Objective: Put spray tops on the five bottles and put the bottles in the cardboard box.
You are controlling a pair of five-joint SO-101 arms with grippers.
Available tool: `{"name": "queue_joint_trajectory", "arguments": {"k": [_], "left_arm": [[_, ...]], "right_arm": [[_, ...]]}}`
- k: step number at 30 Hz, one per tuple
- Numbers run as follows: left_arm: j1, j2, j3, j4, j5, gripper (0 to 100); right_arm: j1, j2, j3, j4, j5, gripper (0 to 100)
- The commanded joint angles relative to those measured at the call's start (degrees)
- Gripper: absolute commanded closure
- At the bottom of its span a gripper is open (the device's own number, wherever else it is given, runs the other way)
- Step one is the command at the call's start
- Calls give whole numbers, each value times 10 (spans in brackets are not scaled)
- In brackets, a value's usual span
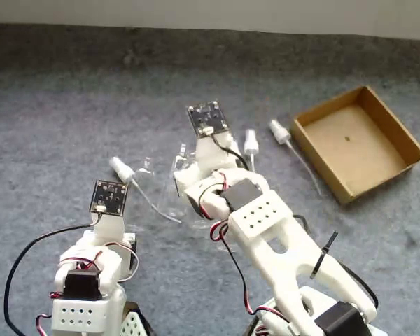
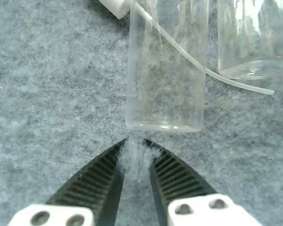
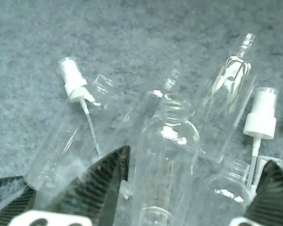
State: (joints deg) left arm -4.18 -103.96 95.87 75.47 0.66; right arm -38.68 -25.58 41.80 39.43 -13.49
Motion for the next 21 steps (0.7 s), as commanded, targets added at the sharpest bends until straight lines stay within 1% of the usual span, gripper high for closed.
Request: {"name": "queue_joint_trajectory", "arguments": {"k": [1,4,9,15,21], "left_arm": [[11,1,12,2,-4,993],[11,1,12,2,-4,993],[11,1,12,2,-4,993],[11,1,12,2,-4,993],[11,1,12,2,-4,993]], "right_arm": [[11,-3,18,-61,-26,617],[11,-3,43,-100,-41,617],[11,-2,76,-147,-40,617],[11,1,84,-154,-39,617],[8,91,74,-154,-38,617]]}}
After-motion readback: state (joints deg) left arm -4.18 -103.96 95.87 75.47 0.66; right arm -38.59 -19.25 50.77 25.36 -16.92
